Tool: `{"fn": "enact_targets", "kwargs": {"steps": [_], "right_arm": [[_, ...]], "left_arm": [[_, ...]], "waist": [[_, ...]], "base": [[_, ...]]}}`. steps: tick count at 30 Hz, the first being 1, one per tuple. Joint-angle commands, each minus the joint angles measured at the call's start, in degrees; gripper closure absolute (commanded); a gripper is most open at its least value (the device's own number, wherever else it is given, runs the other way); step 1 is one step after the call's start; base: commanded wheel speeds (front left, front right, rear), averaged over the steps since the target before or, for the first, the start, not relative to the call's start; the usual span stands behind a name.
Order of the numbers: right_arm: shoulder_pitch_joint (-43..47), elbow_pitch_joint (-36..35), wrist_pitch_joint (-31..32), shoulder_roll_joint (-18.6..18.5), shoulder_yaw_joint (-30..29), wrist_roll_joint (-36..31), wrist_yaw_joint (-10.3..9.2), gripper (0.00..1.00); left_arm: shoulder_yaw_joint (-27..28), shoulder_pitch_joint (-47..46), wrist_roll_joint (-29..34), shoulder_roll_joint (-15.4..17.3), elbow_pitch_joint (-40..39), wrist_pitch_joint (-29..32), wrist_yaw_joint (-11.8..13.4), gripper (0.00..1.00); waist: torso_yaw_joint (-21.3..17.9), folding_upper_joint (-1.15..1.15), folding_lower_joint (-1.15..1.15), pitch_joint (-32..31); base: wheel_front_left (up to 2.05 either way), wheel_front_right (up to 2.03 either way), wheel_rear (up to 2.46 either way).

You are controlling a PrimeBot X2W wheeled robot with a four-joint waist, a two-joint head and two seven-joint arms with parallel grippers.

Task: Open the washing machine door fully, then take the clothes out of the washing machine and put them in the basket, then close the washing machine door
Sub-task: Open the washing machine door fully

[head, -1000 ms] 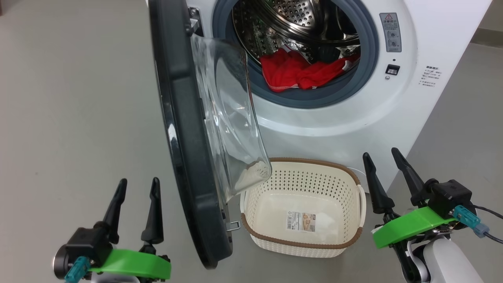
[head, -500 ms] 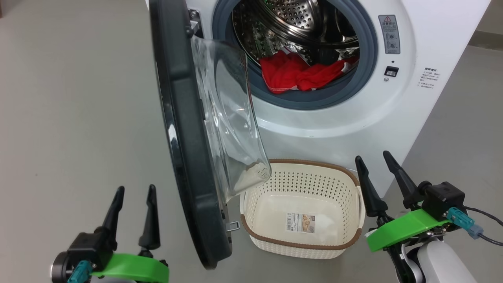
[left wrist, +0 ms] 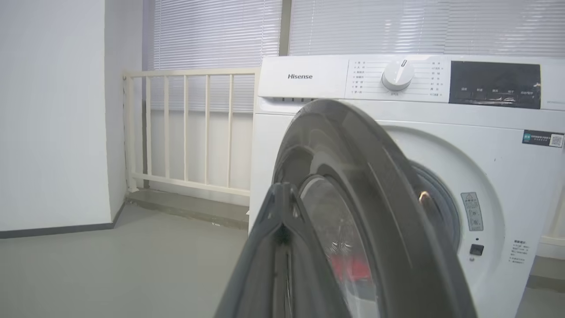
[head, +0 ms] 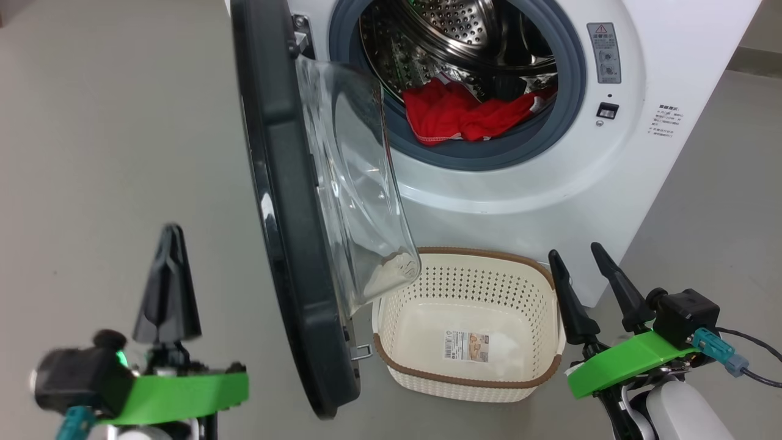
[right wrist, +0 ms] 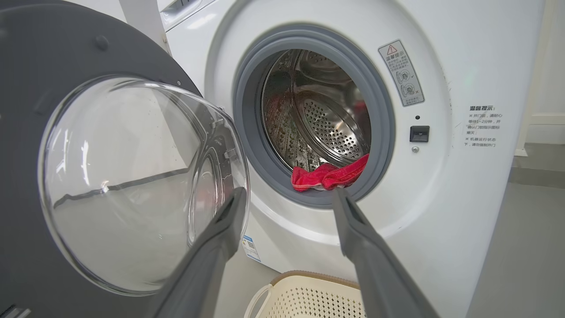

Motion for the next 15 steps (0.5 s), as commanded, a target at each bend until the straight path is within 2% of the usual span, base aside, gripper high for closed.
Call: {"fn": "enact_targets", "kwargs": {"steps": [1, 6, 10, 15], "right_arm": [[-1.0, -1.2, -0.4, 0.2, 0.9, 0.6, 0.36, 0.00], [-1.0, -0.9, -0.4, 0.2, 0.8, 0.9, 0.36, 0.00], [-1.1, -0.7, -0.4, 0.2, 1.0, 0.9, 0.36, 0.00], [-1.8, -0.4, -0.4, 0.2, 1.7, 1.2, 0.36, 0.00]], "left_arm": [[1.7, -3.1, 0.5, 0.9, -3.6, -0.3, 0.6, 1.00], [-0.4, -4.7, 0.7, 0.9, -11.4, -0.3, 0.5, 1.00], [-3.6, -5.9, 0.6, 0.9, -14.8, -0.2, 0.2, 1.00], [-8.7, -6.7, -0.2, 0.9, -18.3, 3.1, -0.1, 1.00]], "waist": [[0.0, 0.00, 0.00, -0.1], [-0.2, 0.00, 0.00, -0.2], [-0.5, 0.00, 0.00, -0.1], [-1.4, 0.00, 0.00, 0.0]], "base": [[0.00, 0.00, 0.00], [0.00, 0.00, 0.00], [0.00, 0.00, 0.00], [0.00, 0.00, 0.00]]}}
